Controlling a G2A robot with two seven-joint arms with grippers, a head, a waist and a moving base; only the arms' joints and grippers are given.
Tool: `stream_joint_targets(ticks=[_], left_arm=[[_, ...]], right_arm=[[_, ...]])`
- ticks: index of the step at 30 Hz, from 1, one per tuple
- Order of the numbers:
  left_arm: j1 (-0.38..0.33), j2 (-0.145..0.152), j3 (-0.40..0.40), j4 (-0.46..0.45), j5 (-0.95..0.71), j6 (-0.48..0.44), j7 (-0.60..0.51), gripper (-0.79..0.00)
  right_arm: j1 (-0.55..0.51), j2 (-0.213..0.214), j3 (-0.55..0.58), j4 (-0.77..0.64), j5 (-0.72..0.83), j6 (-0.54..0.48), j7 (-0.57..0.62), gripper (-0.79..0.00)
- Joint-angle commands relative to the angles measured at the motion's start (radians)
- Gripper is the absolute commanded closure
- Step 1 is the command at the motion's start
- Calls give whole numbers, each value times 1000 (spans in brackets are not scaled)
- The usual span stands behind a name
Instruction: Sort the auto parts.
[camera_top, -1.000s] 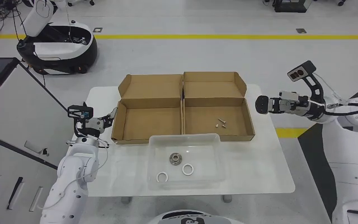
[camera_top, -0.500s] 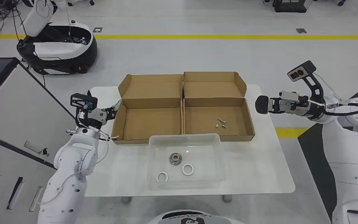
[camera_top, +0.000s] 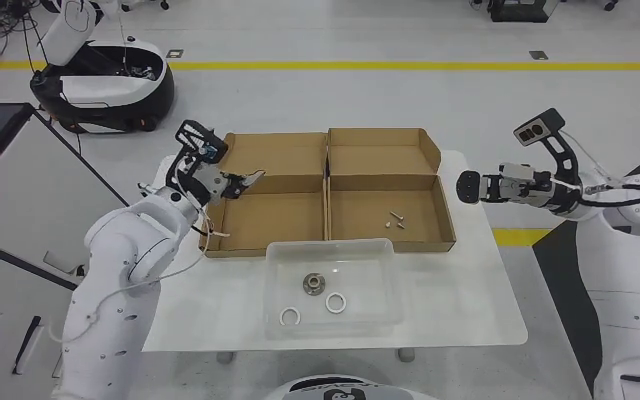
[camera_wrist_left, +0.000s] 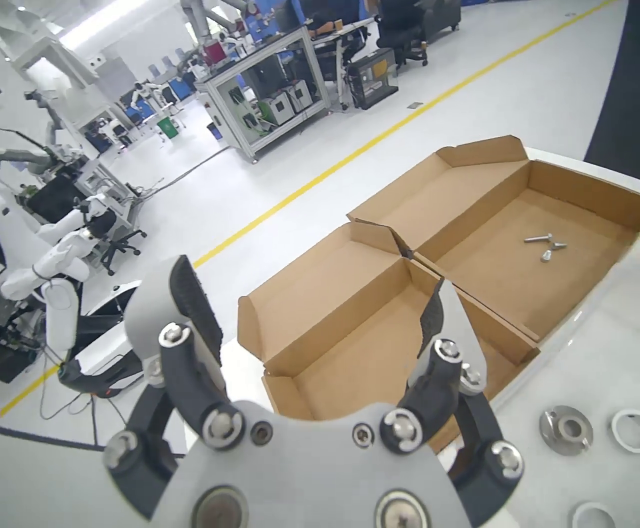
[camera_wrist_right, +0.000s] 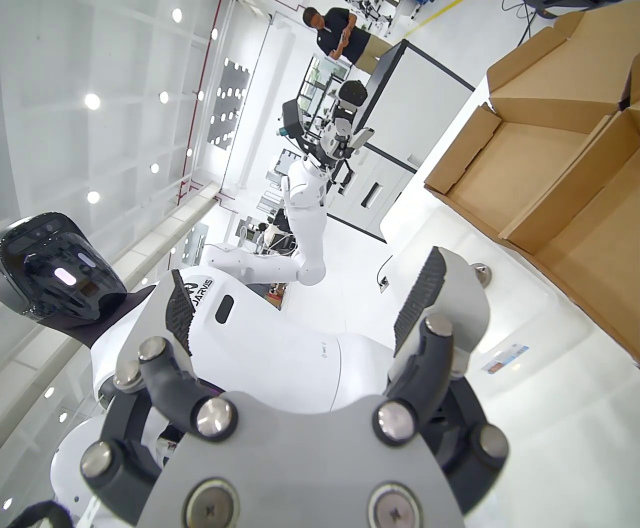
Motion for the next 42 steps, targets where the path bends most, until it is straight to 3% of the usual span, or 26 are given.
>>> stream_joint_targets(ticks=[1, 8, 12, 23, 30, 42], left_arm=[[-48, -1, 24, -5, -20, 3, -83, -785], [-232, -8, 164, 1, -70, -12, -316, -785], [-325, -14, 273, 3, -86, -84, -422, -785], [-491, -29, 479, 78, -291, -100, -672, -785], [-598, -4, 649, 105, -433, 8, -781, -785], [-739, 67, 890, 120, -595, 90, -863, -785]], right_arm=[[0, 0, 0, 0, 0, 0, 0, -785], [0, 0, 0, 0, 0, 0, 0, -785], [0, 0, 0, 0, 0, 0, 0, -785], [0, 0, 0, 0, 0, 0, 0, -785], [0, 0, 0, 0, 0, 0, 0, -785], [0, 0, 0, 0, 0, 0, 0, -785]])
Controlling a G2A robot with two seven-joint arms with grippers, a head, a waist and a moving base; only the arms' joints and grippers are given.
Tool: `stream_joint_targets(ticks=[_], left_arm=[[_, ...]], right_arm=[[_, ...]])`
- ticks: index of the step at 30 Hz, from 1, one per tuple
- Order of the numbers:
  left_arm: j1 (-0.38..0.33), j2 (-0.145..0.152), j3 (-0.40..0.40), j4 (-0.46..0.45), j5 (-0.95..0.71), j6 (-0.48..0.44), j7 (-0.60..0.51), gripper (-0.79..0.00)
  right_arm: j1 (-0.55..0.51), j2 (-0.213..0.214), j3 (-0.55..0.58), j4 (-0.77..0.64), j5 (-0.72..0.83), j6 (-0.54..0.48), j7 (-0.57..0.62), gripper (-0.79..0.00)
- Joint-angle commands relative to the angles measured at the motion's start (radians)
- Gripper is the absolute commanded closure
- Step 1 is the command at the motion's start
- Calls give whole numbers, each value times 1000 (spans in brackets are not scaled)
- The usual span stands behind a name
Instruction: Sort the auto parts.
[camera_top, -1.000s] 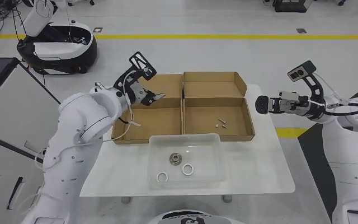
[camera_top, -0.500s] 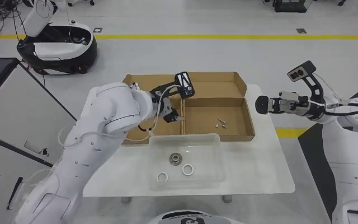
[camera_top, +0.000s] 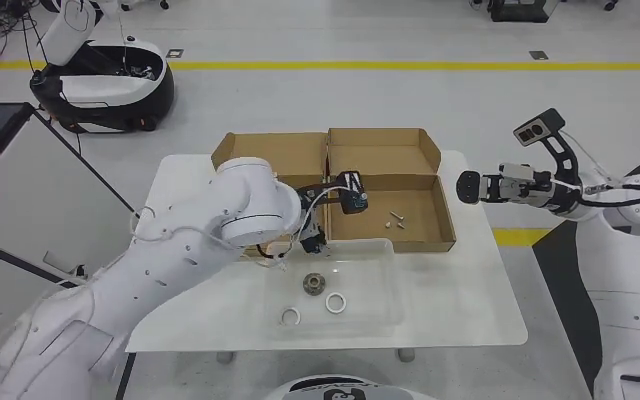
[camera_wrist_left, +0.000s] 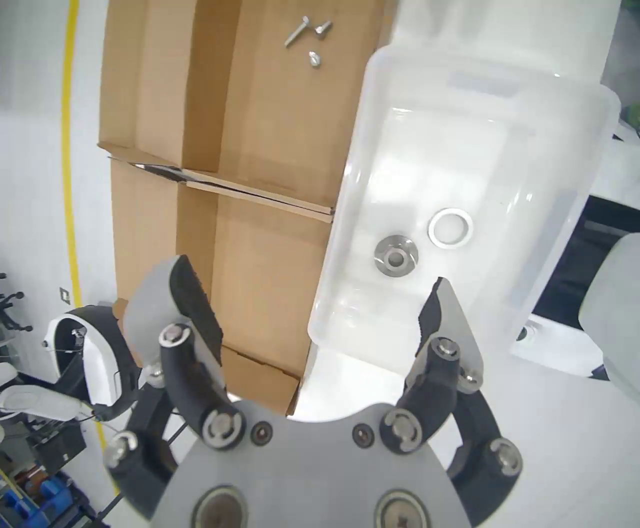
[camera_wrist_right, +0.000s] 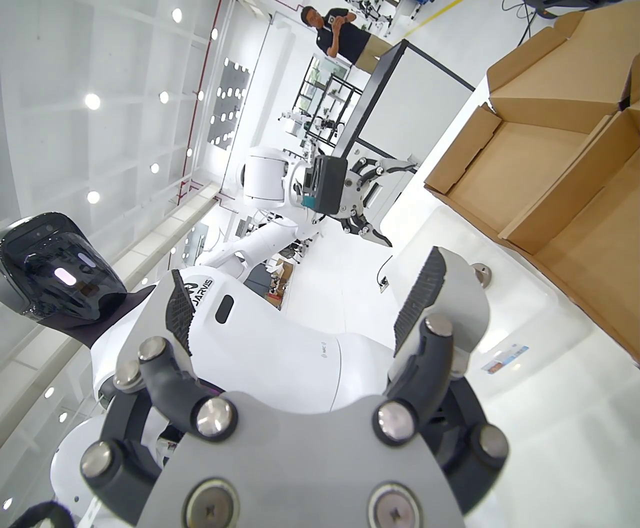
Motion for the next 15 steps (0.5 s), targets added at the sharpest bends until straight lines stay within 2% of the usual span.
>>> stream_joint_targets(ticks=[1, 7, 15], left_arm=[[-28, 14, 54, 2, -26, 8, -7, -785], [-101, 38, 167, 43, -104, 2, -2, -785], [-148, 36, 265, 71, -179, 28, -27, -785]], right_arm=[[0, 0, 0, 0, 0, 0, 0, -785], [0, 0, 0, 0, 0, 0, 0, -785], [0, 0, 0, 0, 0, 0, 0, -785]])
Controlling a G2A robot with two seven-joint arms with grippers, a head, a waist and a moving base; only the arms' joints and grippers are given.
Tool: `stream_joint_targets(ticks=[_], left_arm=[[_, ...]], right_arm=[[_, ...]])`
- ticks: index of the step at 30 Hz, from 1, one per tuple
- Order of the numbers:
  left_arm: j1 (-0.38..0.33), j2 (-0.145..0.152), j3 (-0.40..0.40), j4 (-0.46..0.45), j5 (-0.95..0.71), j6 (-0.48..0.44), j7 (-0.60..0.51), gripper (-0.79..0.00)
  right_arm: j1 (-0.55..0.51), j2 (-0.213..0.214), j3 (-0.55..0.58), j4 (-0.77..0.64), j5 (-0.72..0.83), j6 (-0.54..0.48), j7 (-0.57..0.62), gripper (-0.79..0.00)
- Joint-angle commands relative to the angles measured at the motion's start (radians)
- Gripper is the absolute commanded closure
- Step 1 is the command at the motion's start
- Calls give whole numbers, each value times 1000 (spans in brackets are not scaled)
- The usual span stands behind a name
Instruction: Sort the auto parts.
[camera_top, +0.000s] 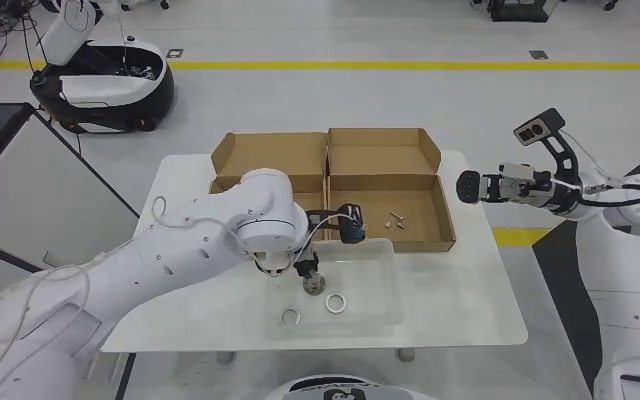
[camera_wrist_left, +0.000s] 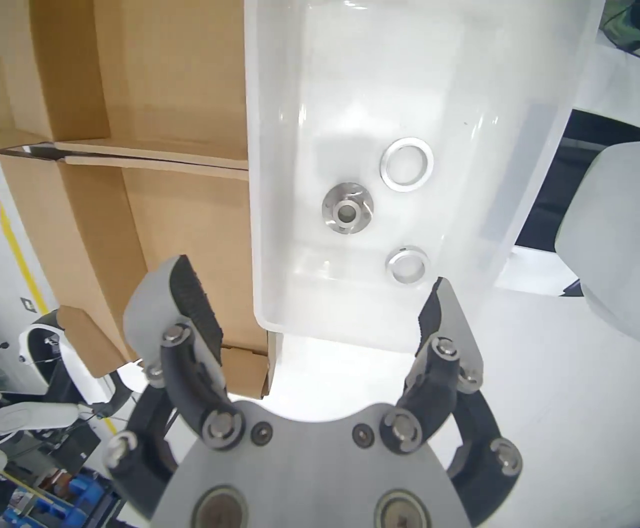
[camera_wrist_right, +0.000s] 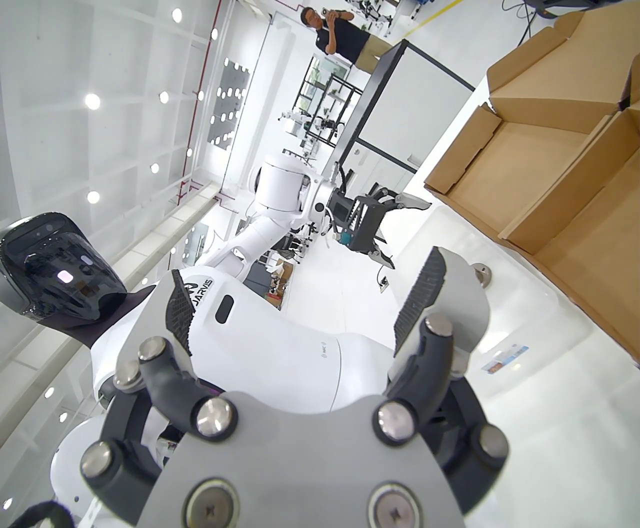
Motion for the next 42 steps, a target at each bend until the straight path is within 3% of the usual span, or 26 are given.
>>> stream_joint_targets(ticks=[1, 14, 42], left_arm=[[-9, -2, 25, 1, -13, 12, -12, -785], [-46, -36, 126, 36, -48, -11, 16, -785], [-5, -177, 205, 196, 10, -20, 109, -785]], right_arm=[[0, 0, 0, 0, 0, 0, 0, -785], [0, 0, 0, 0, 0, 0, 0, -785], [0, 0, 0, 0, 0, 0, 0, -785]])
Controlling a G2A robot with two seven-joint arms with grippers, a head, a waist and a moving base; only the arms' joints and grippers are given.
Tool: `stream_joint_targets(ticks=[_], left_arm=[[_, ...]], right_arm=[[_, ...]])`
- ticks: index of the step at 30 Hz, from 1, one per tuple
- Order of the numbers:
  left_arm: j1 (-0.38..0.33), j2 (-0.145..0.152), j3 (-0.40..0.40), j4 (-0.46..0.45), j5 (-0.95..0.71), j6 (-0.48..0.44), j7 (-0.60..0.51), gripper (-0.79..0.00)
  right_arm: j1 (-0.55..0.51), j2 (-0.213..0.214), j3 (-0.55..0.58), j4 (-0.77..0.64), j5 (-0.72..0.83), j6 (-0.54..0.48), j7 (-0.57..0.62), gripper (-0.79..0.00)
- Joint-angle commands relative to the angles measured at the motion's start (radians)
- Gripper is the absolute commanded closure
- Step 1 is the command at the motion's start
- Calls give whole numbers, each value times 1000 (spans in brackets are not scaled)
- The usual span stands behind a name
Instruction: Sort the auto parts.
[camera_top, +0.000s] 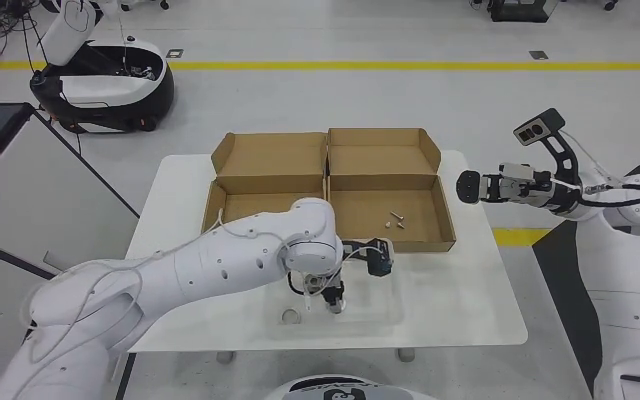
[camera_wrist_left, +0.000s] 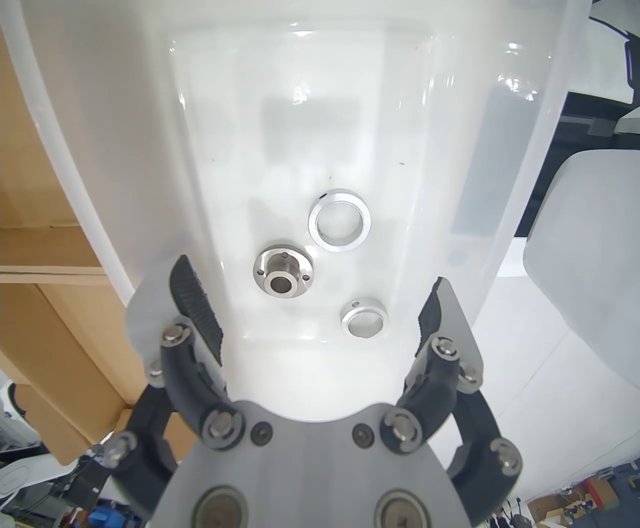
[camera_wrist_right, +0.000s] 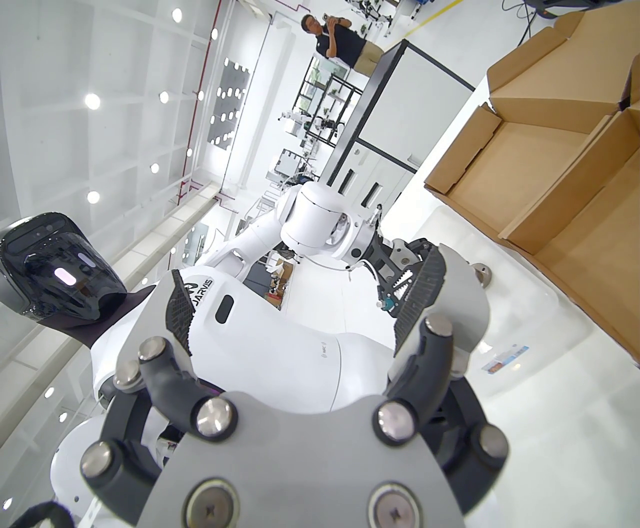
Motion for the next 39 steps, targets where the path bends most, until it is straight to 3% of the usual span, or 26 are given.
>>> stream_joint_targets(ticks=[1, 23, 39], left_arm=[[4, -8, 3, 11, 3, -3, 2, -785], [73, -89, 12, 139, 106, -42, 8, -785], [90, -110, 7, 179, 142, -54, 16, -785]], right_arm=[[0, 0, 0, 0, 0, 0, 0, -785], [0, 0, 0, 0, 0, 0, 0, -785], [0, 0, 0, 0, 0, 0, 0, -785]])
